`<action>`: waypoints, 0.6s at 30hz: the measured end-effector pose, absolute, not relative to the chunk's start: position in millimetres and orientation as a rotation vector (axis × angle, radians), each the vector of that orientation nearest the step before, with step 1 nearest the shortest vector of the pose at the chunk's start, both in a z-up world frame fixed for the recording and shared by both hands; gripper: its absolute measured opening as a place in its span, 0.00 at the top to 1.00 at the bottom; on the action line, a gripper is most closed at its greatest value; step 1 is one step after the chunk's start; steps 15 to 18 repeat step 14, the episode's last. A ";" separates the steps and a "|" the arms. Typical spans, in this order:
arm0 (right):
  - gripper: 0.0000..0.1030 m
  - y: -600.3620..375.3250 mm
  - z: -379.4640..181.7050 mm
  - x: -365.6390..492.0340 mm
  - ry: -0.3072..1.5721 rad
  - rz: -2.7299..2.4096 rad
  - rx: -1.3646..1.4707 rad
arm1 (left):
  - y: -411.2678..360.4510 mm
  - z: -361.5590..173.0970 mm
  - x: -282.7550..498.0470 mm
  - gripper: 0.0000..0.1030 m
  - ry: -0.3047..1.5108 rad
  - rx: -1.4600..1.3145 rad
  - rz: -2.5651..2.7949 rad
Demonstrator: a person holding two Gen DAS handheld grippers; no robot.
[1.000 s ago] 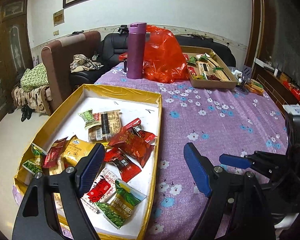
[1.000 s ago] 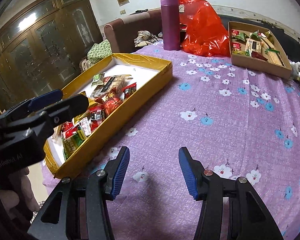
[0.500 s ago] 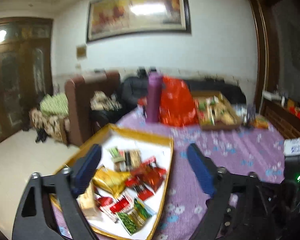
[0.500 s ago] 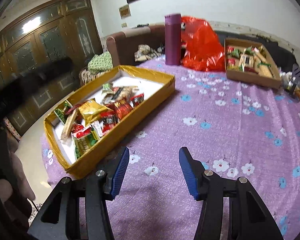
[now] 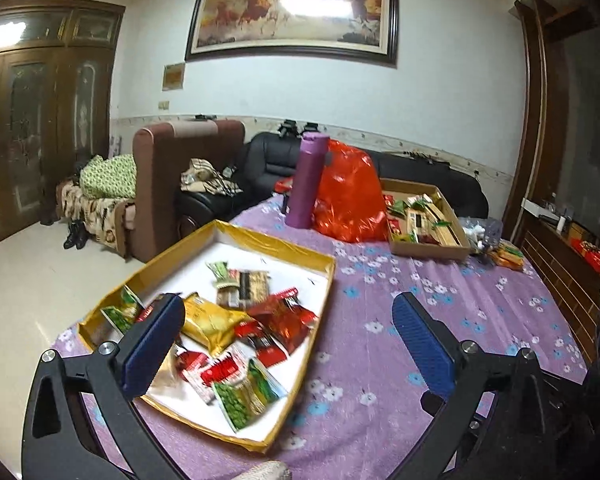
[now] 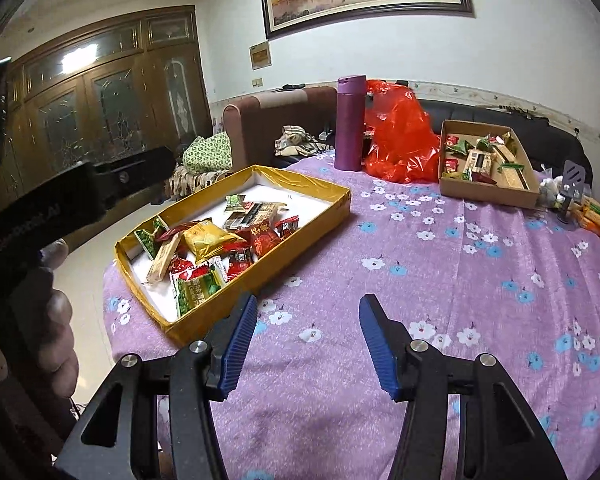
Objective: Organize snacks
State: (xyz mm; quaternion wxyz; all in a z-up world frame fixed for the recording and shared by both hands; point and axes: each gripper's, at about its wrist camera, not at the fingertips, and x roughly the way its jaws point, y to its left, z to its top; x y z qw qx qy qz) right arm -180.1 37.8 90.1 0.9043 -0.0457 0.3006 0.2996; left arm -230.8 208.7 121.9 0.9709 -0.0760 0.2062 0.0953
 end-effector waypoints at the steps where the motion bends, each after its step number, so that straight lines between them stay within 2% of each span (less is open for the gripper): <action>1: 0.47 36.3 89.6 -180.7 0.622 0.620 -0.091 | 207.2 120.5 -229.4 0.00 0.426 -0.152 0.190; 18: 0.46 35.1 73.9 -178.5 0.656 0.640 -0.089 | 189.2 105.9 -215.8 0.00 0.523 -0.110 0.176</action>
